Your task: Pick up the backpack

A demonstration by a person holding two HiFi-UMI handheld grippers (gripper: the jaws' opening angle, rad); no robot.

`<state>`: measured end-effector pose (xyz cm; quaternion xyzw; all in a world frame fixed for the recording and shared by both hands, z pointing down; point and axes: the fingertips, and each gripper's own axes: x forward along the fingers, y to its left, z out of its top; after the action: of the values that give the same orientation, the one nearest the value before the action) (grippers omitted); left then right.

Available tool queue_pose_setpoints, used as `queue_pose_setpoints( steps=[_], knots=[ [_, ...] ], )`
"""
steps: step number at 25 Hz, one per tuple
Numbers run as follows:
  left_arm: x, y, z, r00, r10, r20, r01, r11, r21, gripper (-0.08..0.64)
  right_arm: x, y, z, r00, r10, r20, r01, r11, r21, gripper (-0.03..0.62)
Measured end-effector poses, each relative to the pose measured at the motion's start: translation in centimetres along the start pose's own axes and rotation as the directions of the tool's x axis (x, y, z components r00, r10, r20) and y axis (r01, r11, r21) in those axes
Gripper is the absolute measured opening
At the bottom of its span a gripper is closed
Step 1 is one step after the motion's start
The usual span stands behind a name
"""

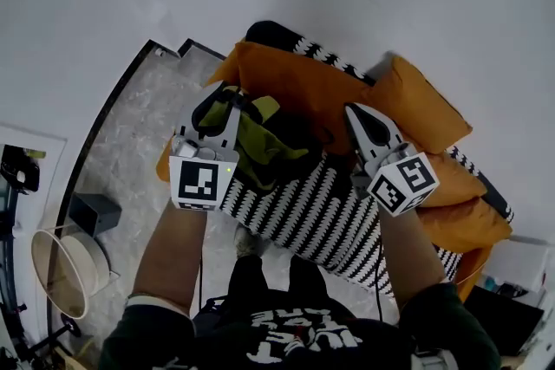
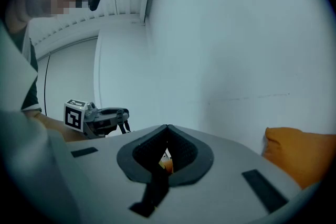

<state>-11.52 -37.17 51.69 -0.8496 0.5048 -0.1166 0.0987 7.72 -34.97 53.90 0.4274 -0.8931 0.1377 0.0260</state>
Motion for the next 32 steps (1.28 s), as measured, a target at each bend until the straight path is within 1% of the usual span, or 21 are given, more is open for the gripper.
queue_pose_setpoints(
  steps=[3,5,12,15,20,23,27,32],
  knots=[
    [-0.1,1.6,3.3,0.999,0.001,0.041,-0.002,1.000,0.022,0.087,-0.4,0.8,2.5,1.000,-0.020,0.020,0.020,1.000,-0.022,0.026],
    [-0.3,2.5,5.3,0.999,-0.004,0.052,0.002,0.999,0.037,0.087,-0.9,1.4,4.0,0.999,-0.037,0.031,0.038,0.999,-0.029,0.026],
    [-1.0,5.0,10.8,0.999,-0.021,0.037,0.017,0.995,0.098,0.087,-2.3,3.6,8.7,0.994,-0.076,0.081,0.082,0.994,-0.074,0.026],
    [-2.1,5.9,13.8,0.997,-0.033,0.072,0.023,0.990,0.143,0.087,-3.1,4.8,10.8,0.990,-0.095,0.102,0.105,0.990,-0.098,0.026],
    [-4.2,8.0,19.4,0.990,-0.044,0.135,0.018,0.982,0.187,0.087,-4.7,6.7,14.5,0.981,-0.132,0.141,0.149,0.982,-0.115,0.026],
    [-4.9,8.6,22.8,0.987,-0.059,0.153,0.023,0.973,0.232,0.087,-6.0,7.1,16.8,0.977,-0.146,0.156,0.166,0.978,-0.129,0.026],
    [-5.9,9.5,26.7,0.983,-0.055,0.173,0.006,0.963,0.270,0.087,-7.2,7.2,19.8,0.972,-0.143,0.185,0.168,0.977,-0.131,0.026],
    [-6.6,10.2,30.6,0.983,-0.018,0.180,-0.037,0.954,0.298,0.086,-8.5,6.9,22.5,0.978,-0.095,0.186,0.122,0.983,-0.140,0.026]
  ],
)
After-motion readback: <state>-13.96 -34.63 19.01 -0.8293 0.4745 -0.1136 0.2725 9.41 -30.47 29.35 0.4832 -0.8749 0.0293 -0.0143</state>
